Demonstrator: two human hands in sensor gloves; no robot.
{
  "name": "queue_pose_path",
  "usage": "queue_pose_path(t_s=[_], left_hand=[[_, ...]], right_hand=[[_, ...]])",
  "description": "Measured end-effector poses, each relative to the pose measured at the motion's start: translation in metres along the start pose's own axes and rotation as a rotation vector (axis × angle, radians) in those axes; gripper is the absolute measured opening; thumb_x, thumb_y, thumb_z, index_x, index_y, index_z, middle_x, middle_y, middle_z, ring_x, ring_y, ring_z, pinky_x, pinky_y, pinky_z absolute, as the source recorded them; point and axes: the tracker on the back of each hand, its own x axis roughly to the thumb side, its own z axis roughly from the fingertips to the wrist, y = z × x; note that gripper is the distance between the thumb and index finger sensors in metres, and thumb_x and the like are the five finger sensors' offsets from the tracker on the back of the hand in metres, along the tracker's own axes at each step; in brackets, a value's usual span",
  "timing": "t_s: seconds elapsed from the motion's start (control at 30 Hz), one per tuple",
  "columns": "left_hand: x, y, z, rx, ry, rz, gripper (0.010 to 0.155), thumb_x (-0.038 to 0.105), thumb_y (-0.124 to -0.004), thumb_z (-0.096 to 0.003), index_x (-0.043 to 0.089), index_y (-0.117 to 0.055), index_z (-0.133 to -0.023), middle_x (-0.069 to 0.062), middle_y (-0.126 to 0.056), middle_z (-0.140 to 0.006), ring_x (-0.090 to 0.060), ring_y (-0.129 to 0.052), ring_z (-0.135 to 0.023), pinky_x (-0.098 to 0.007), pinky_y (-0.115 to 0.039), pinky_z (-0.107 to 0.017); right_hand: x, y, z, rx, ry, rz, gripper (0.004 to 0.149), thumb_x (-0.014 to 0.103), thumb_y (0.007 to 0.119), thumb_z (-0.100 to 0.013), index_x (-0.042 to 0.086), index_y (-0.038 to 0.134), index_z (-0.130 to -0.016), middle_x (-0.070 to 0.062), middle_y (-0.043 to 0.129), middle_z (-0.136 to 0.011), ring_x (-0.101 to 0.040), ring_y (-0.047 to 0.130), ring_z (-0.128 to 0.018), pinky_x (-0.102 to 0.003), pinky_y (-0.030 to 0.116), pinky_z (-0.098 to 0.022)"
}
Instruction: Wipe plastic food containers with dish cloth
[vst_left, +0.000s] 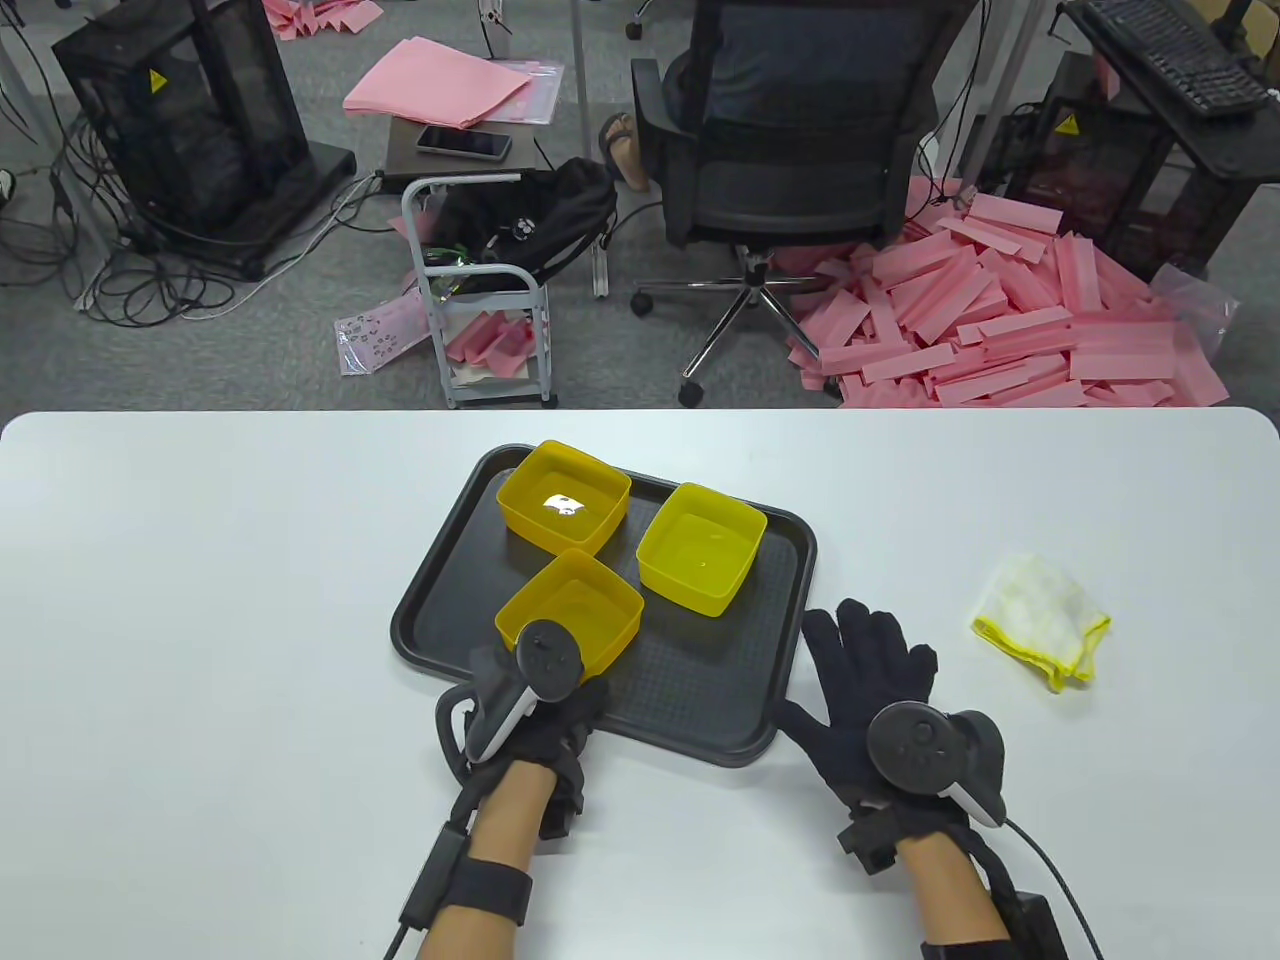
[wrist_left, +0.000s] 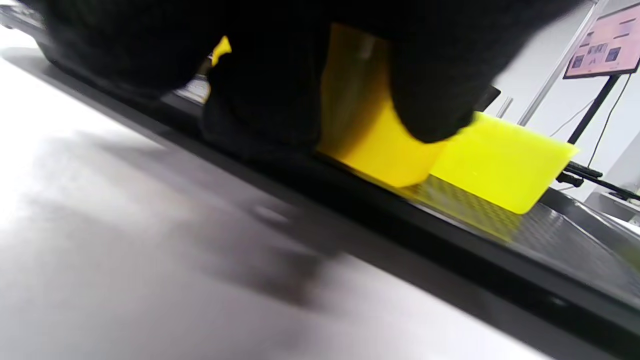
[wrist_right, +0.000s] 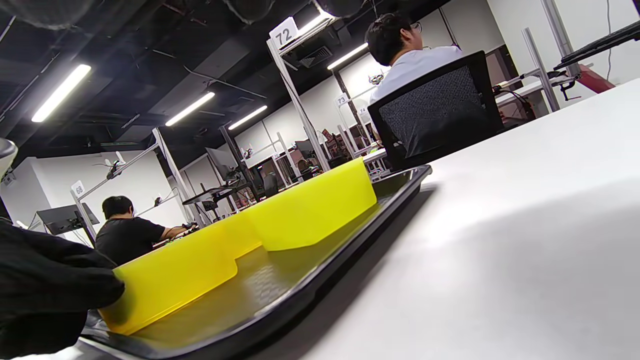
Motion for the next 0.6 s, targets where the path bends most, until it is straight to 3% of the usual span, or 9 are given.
queue_pose_path(t_s=[0.27, 0.6], left_hand=[[-0.003, 0.012, 0.014, 0.123, -0.103, 0.095, 0.041, 0.05, -0.084, -0.045, 0.028, -0.1, -0.076, -0.006, -0.105, -0.052, -0.033, -0.096, -0.039, -0.051, -0.079, -0.03], [0.011, 0.042, 0.052, 0.219, -0.285, 0.152, 0.041, 0.052, -0.084, -0.0445, 0.029, -0.1, -0.075, -0.006, -0.104, -0.053, -0.032, -0.097, -0.041, -0.05, -0.08, -0.032]], right_hand=[[-0.002, -0.001, 0.0, -0.005, 0.008, -0.004, 0.087, 0.077, 0.051, -0.053, 0.024, 0.03, -0.119, -0.021, 0.028, -0.123, -0.052, 0.027, -0.107, -0.08, 0.023, -0.064], [-0.009, -0.002, 0.001, 0.01, 0.038, -0.004, 0.086, 0.077, 0.051, -0.053, 0.024, 0.031, -0.119, -0.021, 0.028, -0.123, -0.052, 0.028, -0.107, -0.08, 0.023, -0.064]])
